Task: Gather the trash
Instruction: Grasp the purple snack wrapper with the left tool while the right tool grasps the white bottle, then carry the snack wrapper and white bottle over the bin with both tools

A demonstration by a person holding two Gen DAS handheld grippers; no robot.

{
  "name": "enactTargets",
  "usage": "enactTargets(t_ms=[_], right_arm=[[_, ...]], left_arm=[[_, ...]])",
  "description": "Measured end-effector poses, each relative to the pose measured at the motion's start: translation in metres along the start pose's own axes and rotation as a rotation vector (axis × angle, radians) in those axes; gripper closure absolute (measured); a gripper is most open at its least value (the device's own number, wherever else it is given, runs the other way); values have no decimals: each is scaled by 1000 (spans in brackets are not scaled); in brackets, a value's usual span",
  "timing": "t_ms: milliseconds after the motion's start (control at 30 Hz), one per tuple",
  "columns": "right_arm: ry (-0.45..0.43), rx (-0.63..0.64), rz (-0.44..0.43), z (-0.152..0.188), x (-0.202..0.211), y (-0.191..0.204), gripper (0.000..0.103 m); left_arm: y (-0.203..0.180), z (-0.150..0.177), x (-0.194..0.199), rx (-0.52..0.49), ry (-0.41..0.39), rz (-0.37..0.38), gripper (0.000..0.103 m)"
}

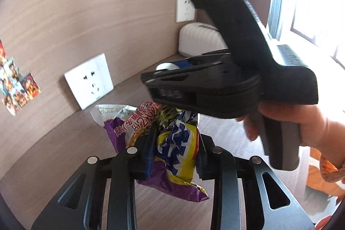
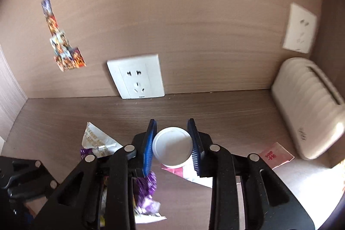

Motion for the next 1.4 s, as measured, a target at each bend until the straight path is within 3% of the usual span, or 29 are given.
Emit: enactTargets(t_ms=[400,867,1133,1400], right_arm=[[-119,-105,108,23,133,-40,72],[-167,-323,295,142,298,-109,72],[-162,-443,347,212,348,-134,72],[-133,-555,363,263,363,-157,72]], left_arm=[[-64,-30,55,-133,-74,49,74],[-222,-19,79,-271,-40,303,74],[-290,8,82,-340,18,374,74],[-328,40,66,-368,105,417,74]])
Point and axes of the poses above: each gripper's, at about its wrist camera, not at the fingertips, and x roughly against the way its jaws point, y to its left, z to its underside, the point moved 3 cm from there along -x, roughly the way its jaws point, and after that the axes turned 12 degrees about -x, right-handed, at the moved point
